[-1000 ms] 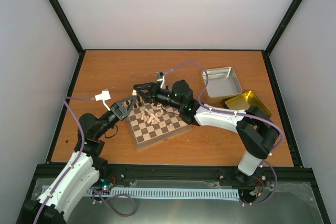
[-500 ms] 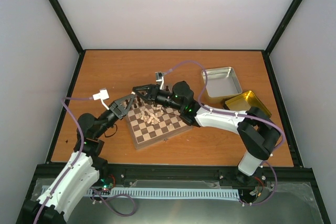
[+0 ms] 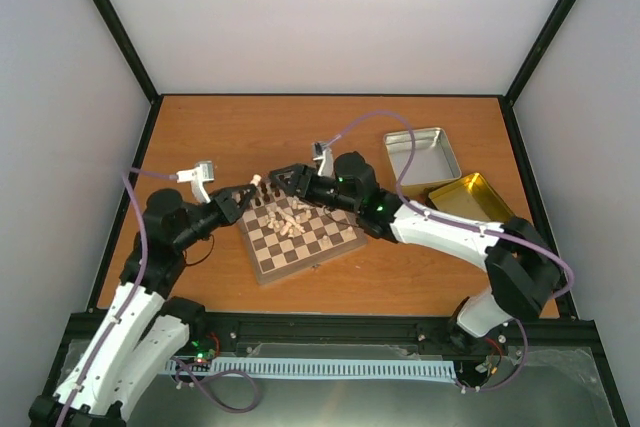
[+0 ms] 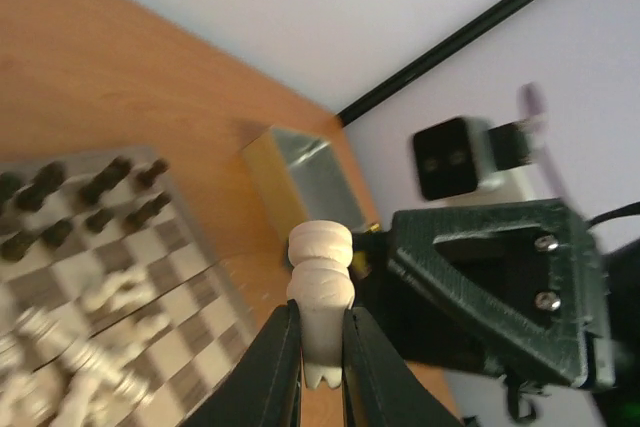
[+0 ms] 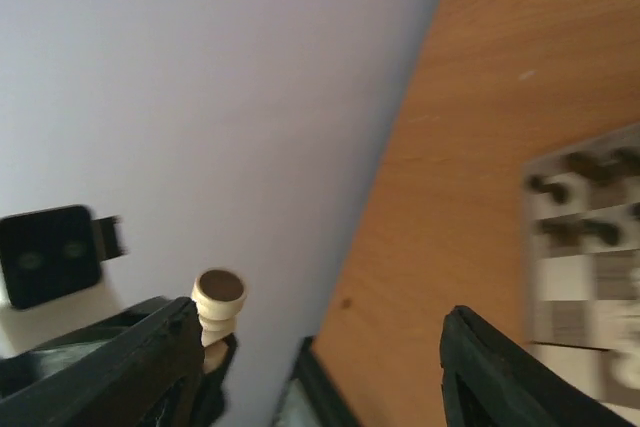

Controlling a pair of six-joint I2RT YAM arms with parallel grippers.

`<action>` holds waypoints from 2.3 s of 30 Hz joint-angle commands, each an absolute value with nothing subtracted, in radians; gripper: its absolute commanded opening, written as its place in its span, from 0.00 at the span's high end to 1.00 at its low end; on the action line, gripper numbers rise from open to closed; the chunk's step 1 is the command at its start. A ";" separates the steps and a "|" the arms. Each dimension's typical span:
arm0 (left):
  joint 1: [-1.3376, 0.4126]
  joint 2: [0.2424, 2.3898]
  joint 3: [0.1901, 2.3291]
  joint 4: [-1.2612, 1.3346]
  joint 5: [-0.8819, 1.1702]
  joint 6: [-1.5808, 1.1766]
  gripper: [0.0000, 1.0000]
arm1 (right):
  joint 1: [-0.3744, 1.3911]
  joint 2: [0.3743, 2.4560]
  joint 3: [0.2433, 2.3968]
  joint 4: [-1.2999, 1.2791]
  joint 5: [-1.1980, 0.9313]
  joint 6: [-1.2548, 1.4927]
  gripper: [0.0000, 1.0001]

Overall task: Set up the chess pieces on the board
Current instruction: Place the chess piece on the chessboard.

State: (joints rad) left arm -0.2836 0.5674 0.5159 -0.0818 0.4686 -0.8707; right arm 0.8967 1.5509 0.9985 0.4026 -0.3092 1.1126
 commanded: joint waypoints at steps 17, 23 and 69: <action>-0.536 1.097 0.829 -1.022 0.239 -0.546 0.99 | 0.786 1.317 0.893 -0.275 0.269 0.762 0.32; -0.673 1.285 0.936 -1.058 0.159 -0.550 0.99 | 0.779 1.310 0.860 -0.260 0.267 0.770 0.32; -0.770 1.539 1.108 -1.080 0.044 -0.456 0.55 | 0.764 1.222 0.750 -0.239 0.257 0.789 0.31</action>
State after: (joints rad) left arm -0.7597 1.5791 1.1057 -1.1259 0.0902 -0.4126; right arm 0.7727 1.2396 0.7628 -0.2512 0.2504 0.7876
